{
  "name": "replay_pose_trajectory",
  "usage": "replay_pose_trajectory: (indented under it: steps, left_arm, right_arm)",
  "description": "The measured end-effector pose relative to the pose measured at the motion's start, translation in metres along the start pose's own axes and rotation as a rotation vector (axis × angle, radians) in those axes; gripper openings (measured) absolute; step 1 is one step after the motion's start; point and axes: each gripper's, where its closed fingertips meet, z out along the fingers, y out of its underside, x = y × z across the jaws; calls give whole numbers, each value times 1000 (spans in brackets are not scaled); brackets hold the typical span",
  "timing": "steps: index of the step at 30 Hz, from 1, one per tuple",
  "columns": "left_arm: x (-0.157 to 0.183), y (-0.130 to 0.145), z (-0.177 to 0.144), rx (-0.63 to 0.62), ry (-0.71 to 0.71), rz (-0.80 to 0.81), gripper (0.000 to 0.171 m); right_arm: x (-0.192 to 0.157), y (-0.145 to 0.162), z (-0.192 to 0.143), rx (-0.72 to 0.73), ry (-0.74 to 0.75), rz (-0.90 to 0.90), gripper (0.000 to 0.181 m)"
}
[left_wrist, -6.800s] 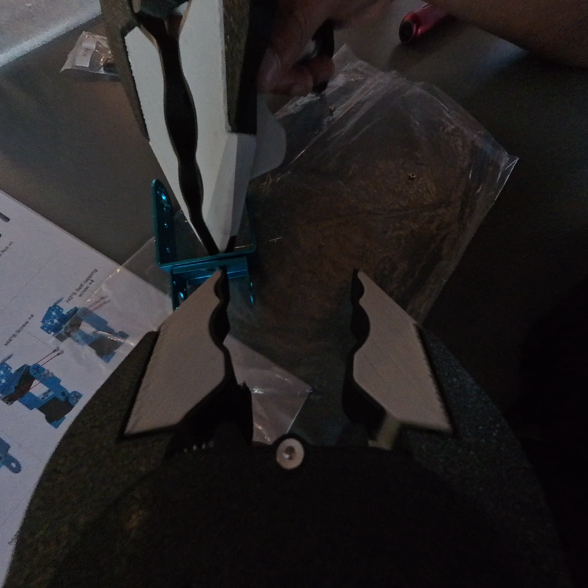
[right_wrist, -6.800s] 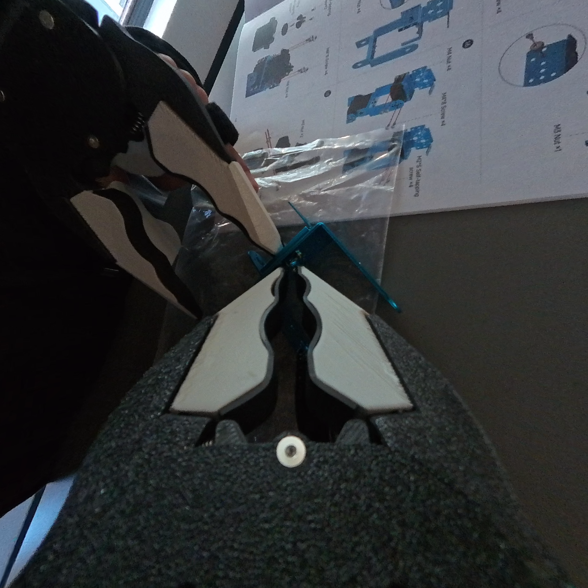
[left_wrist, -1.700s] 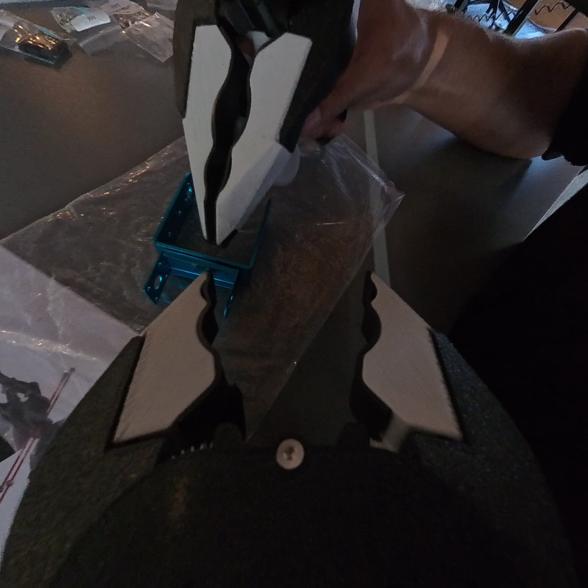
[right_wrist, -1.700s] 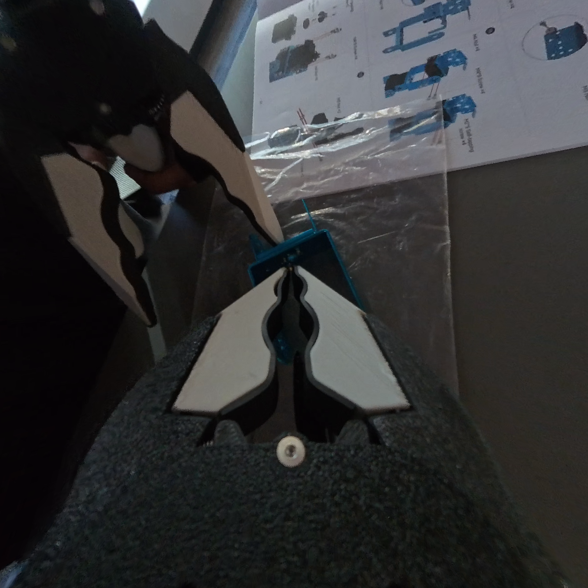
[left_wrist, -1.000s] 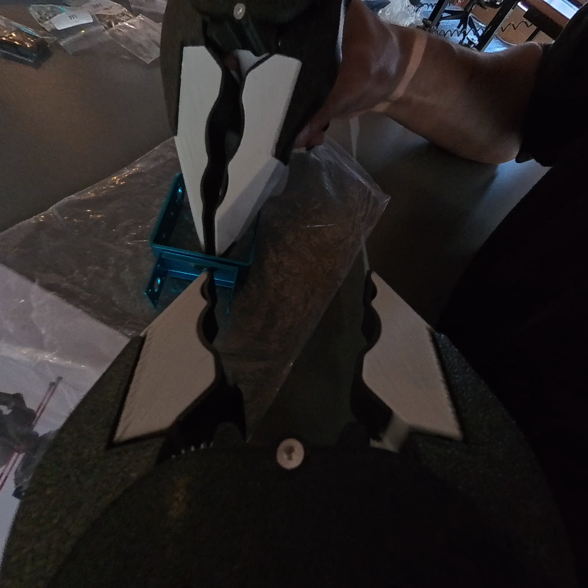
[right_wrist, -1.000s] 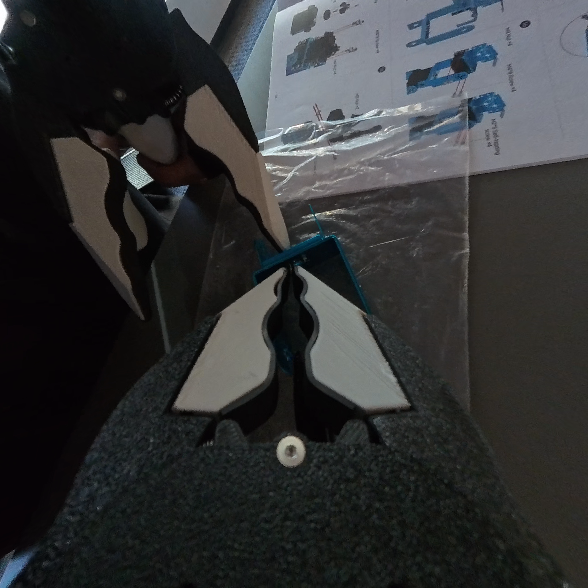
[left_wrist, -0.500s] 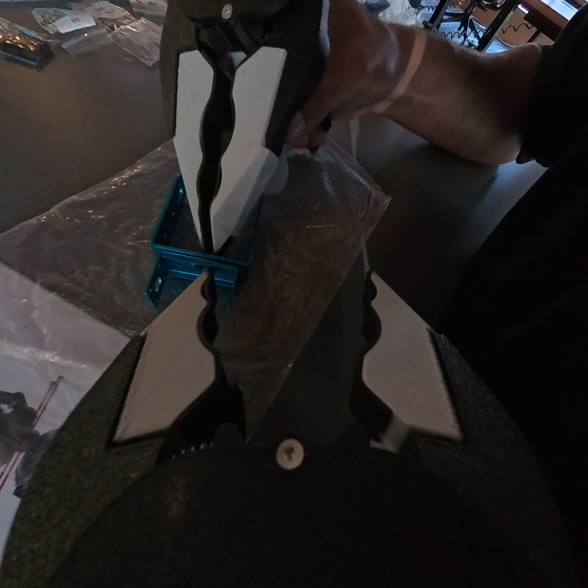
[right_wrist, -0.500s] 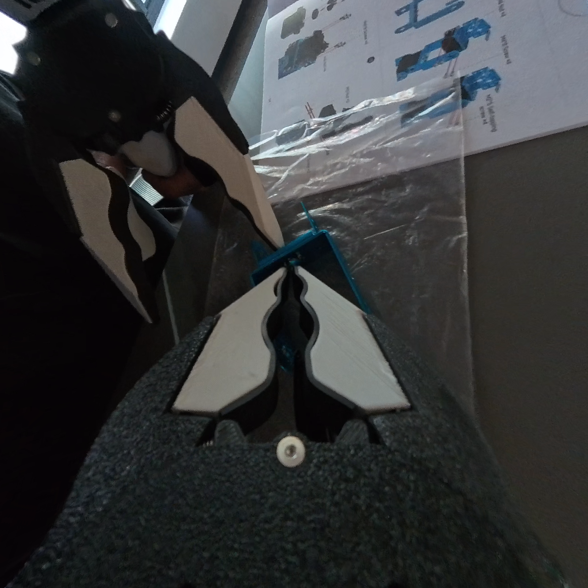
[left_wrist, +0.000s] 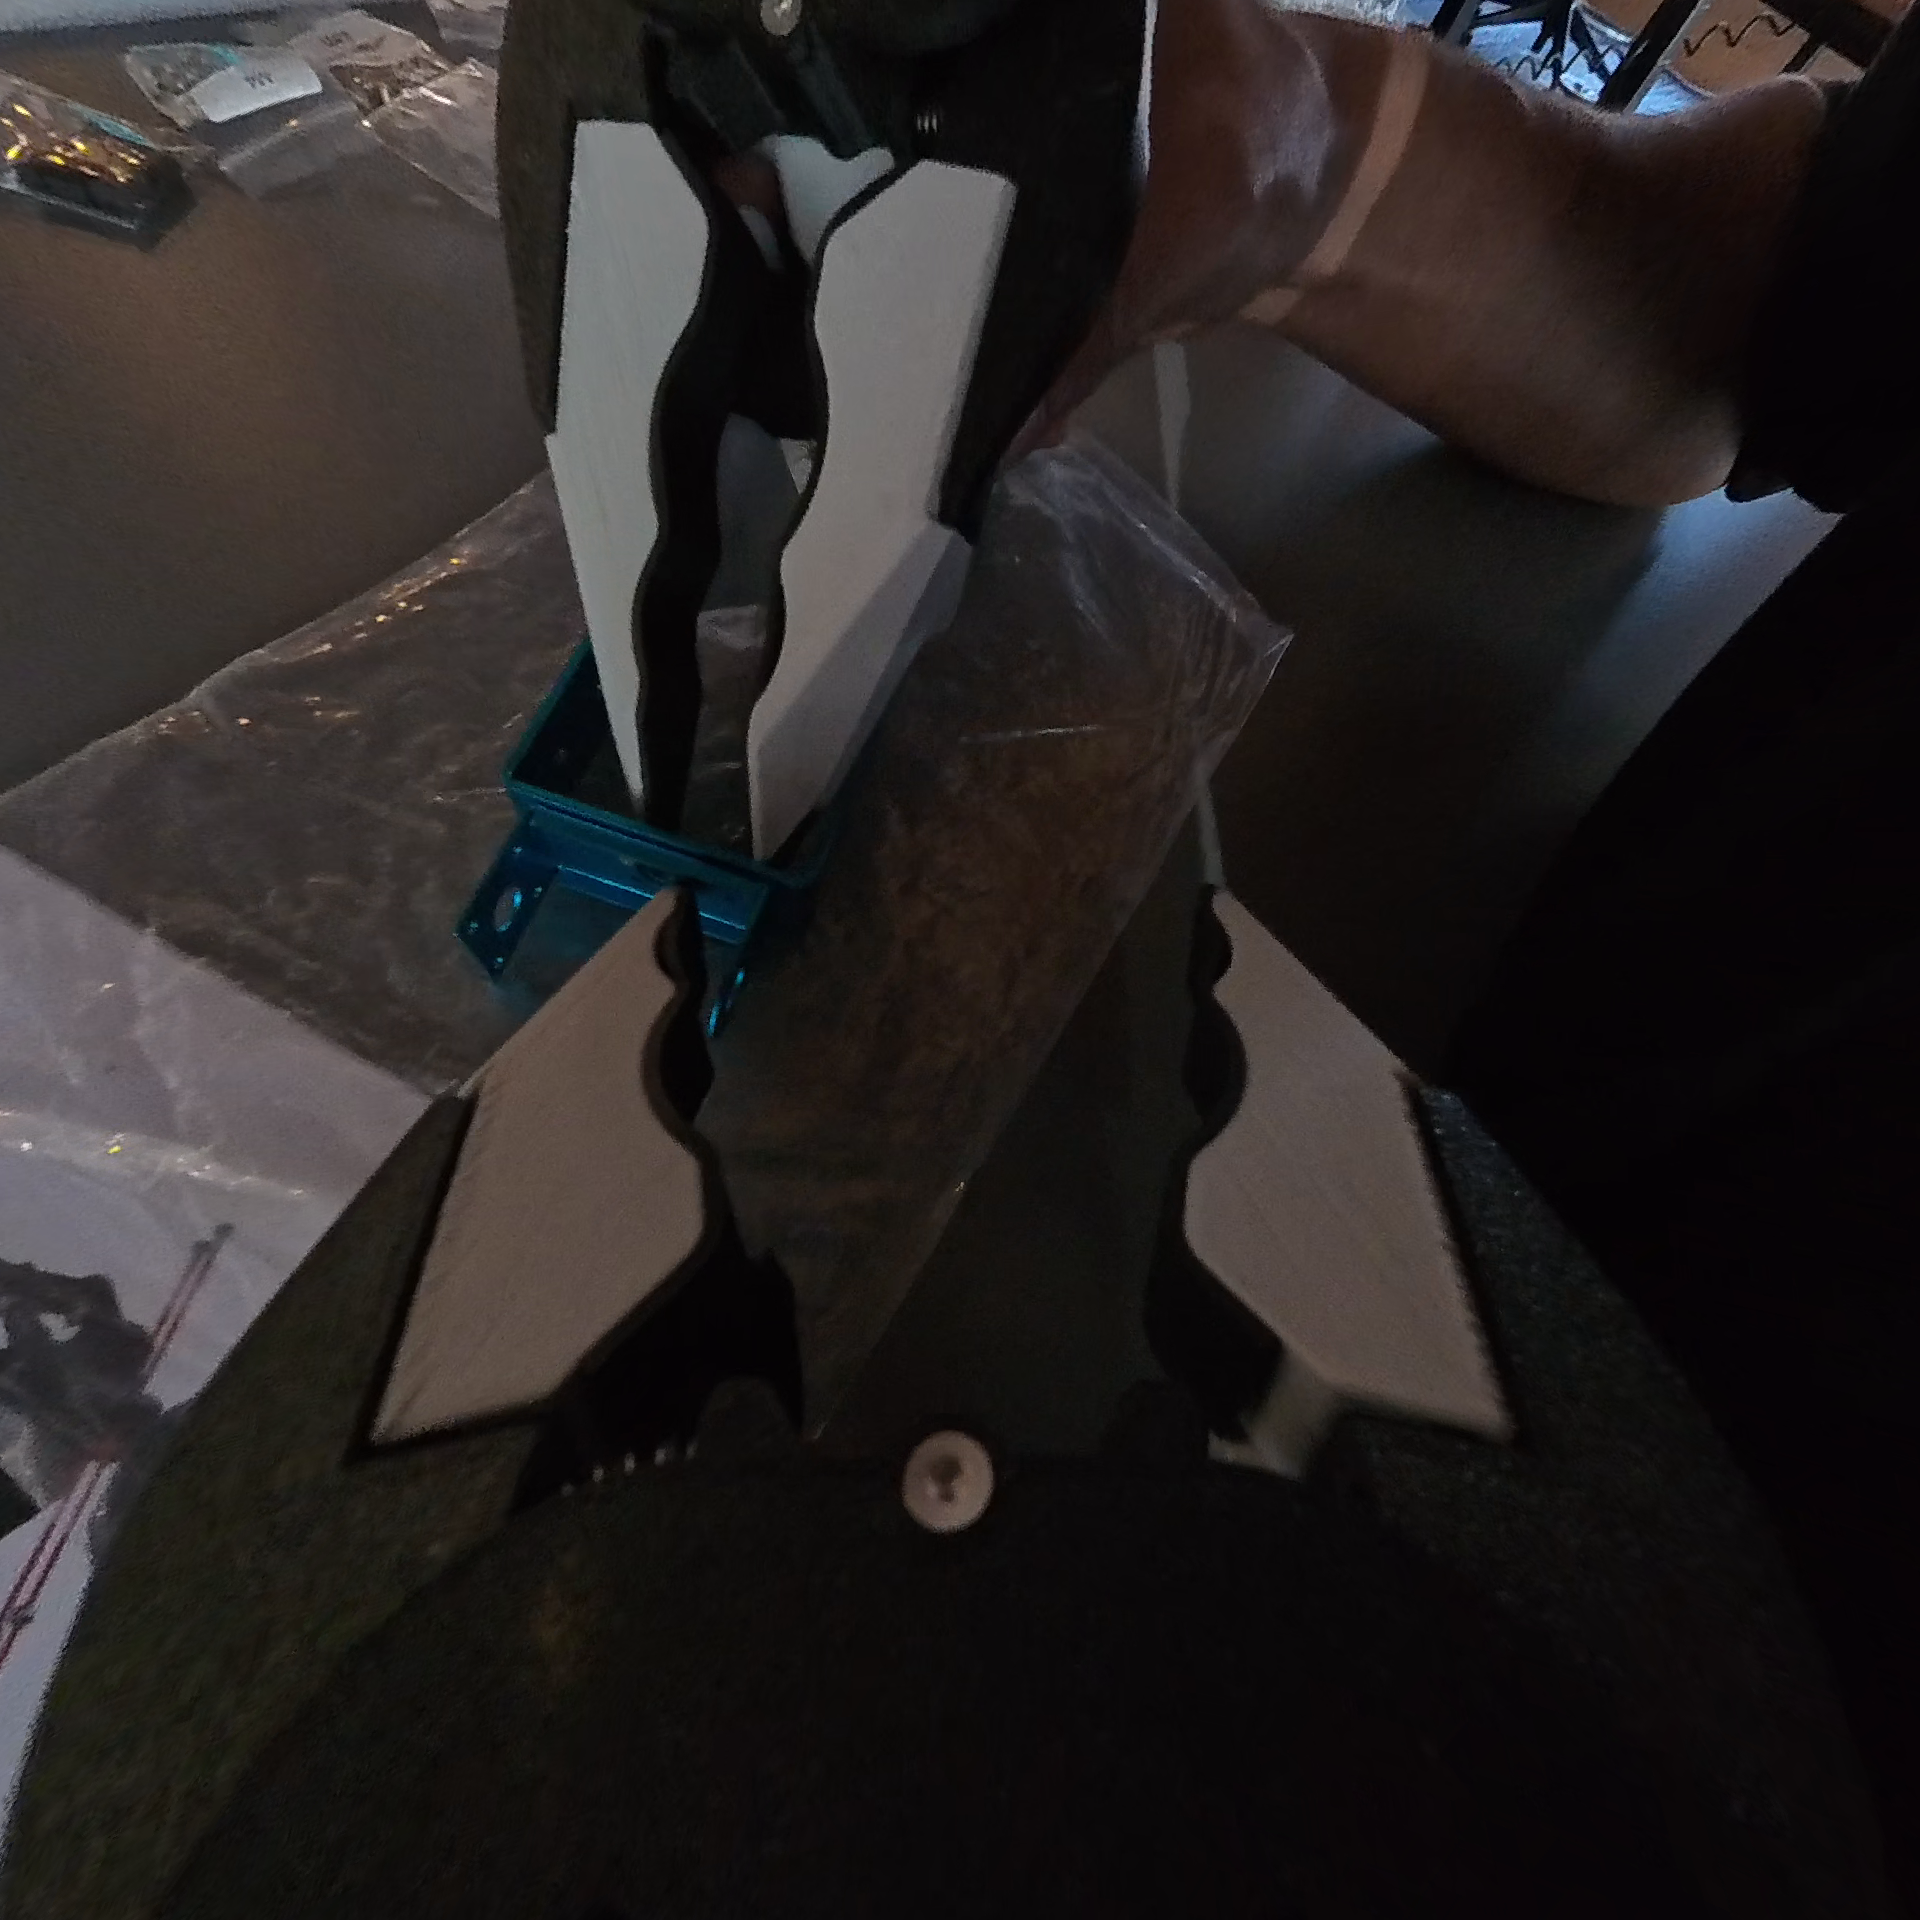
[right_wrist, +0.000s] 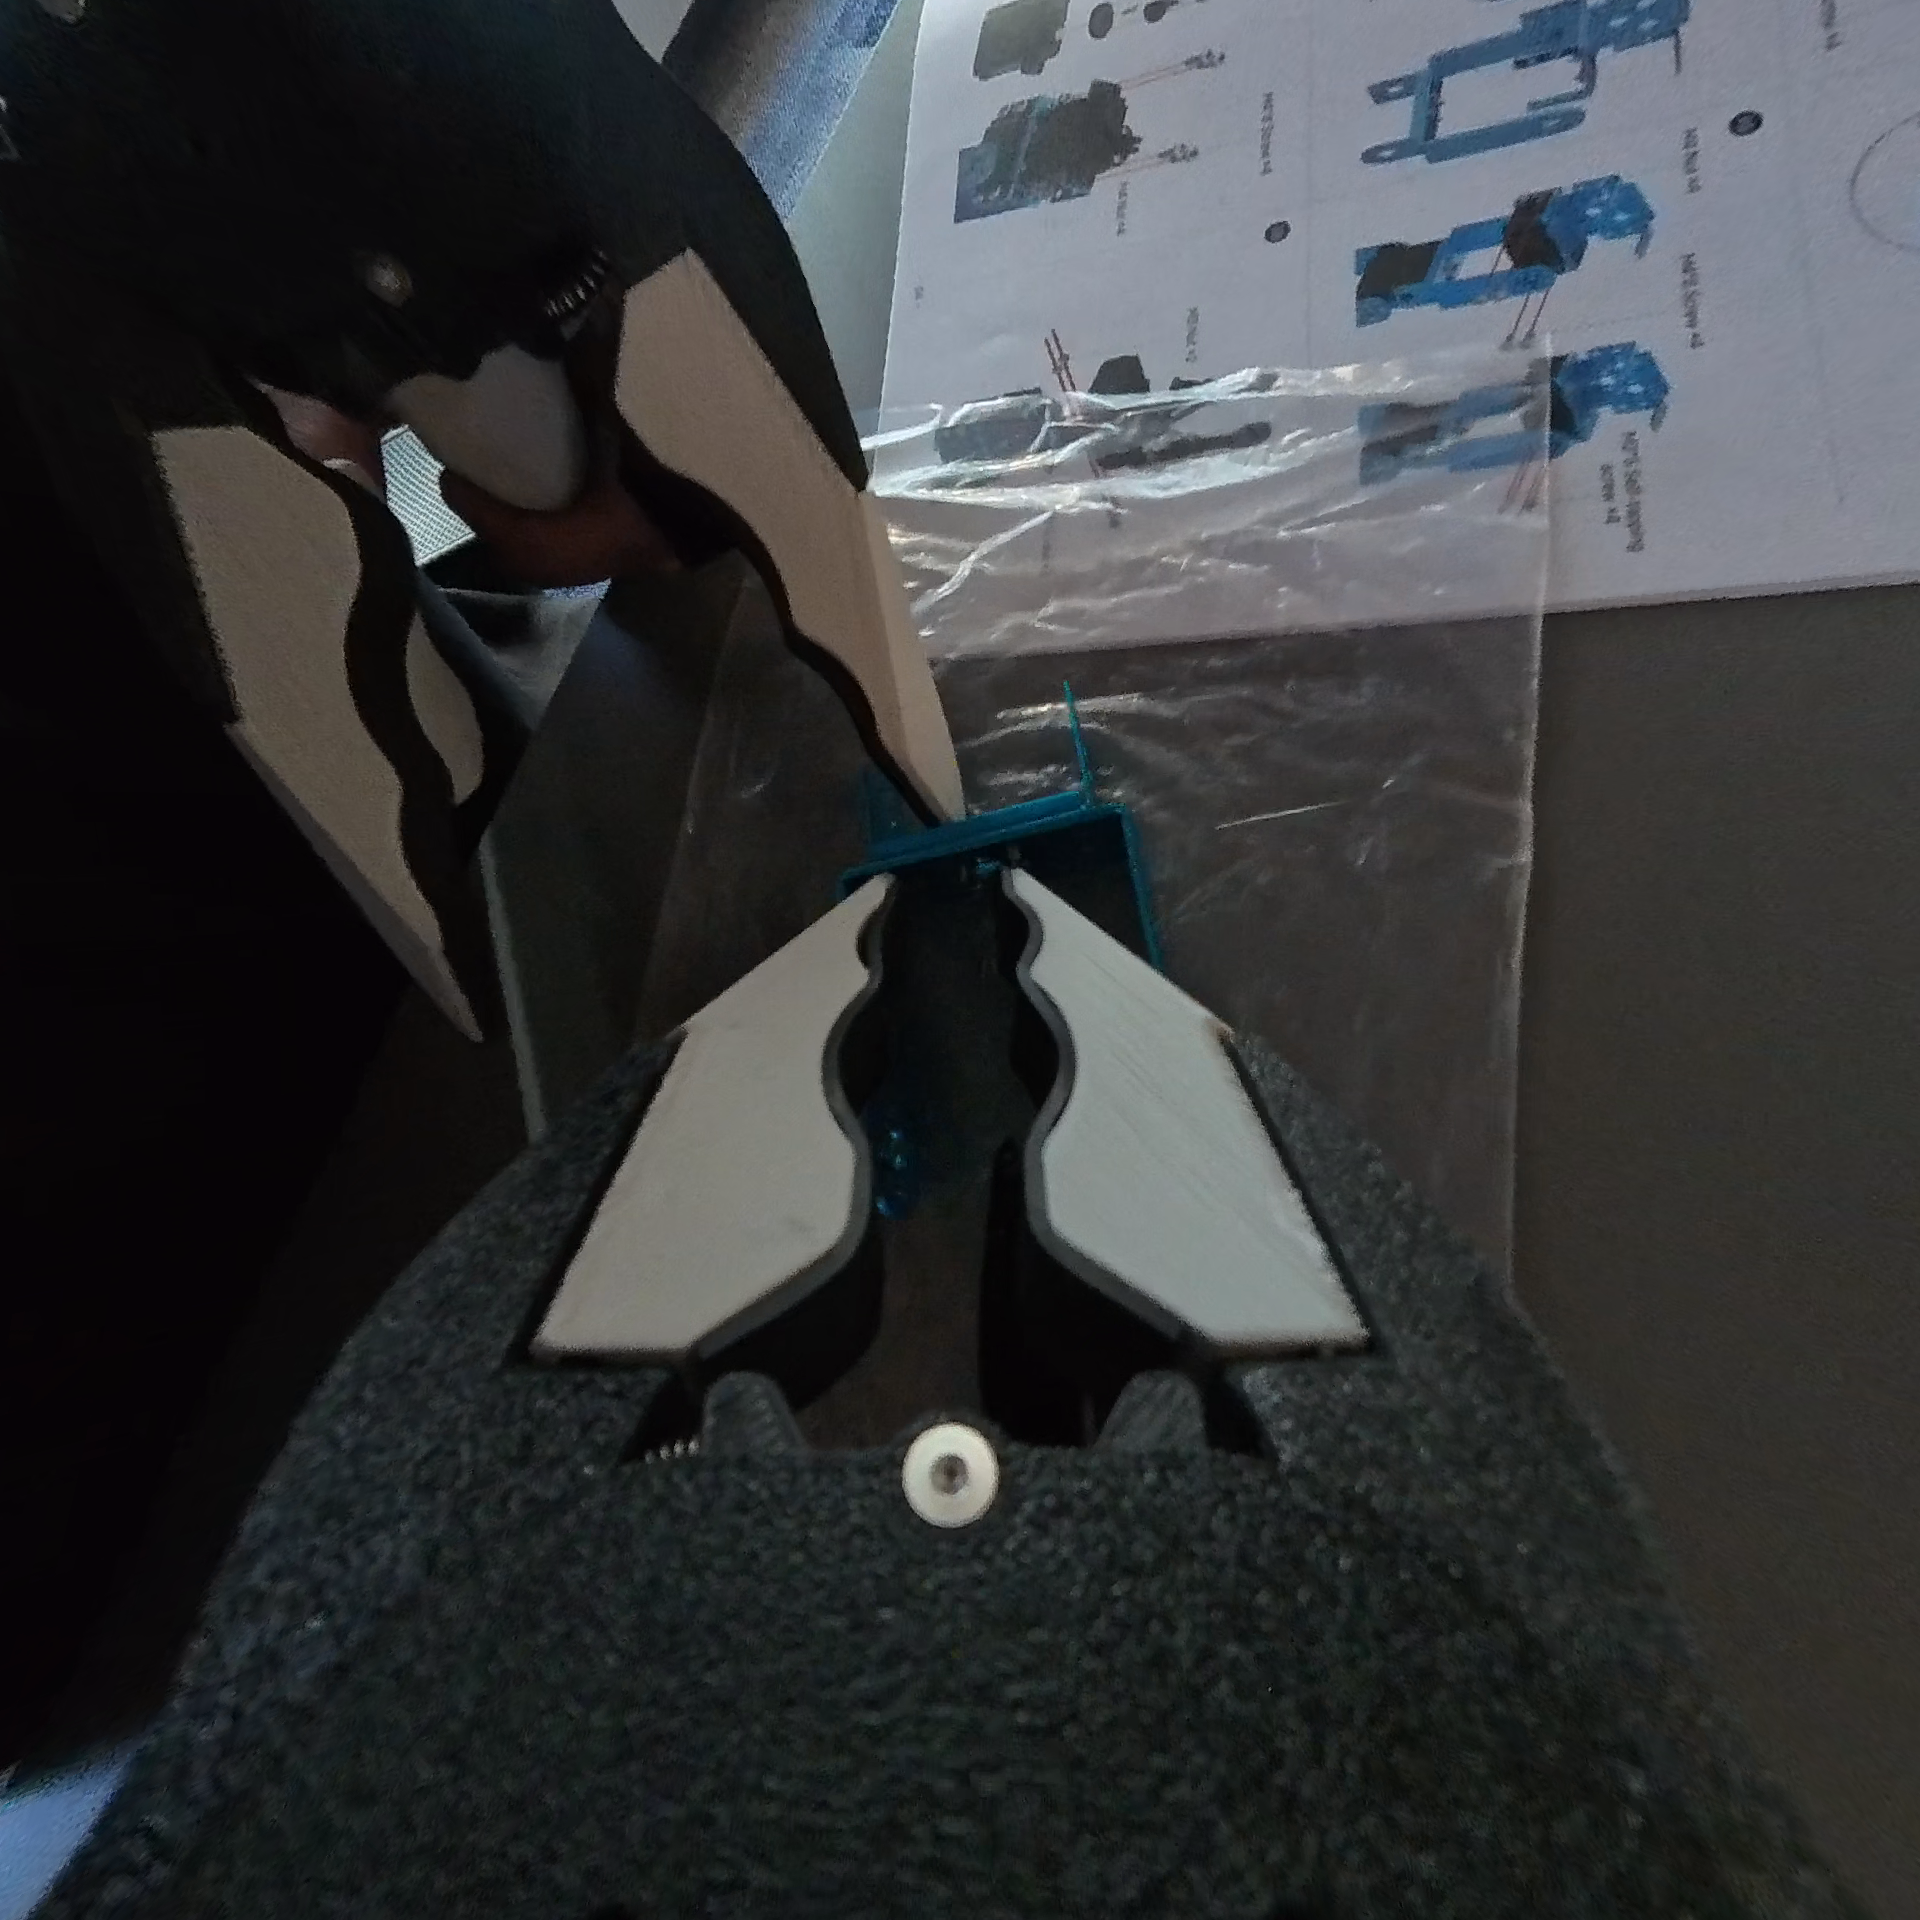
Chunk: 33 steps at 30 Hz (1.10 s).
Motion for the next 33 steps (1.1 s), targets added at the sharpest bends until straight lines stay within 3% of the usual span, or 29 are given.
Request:
replay_pose_trajectory:
  steps: [5,15,21,33]
  left_arm:
    - [-2,2,-3,-2,-22,6,94]
    - [-1,3,-4,0,-12,9,94]
    - [-1,3,-4,3,-15,13,93]
    - [1,0,-6,33,10,-9,93]
  right_arm:
    - [1,-3,4,0,11,-5,18]
    - [16,23,-6,-214,114,-156,15]
    - [9,19,0,-273,116,-243,12]
    - [6,20,3,-306,114,-266,6]
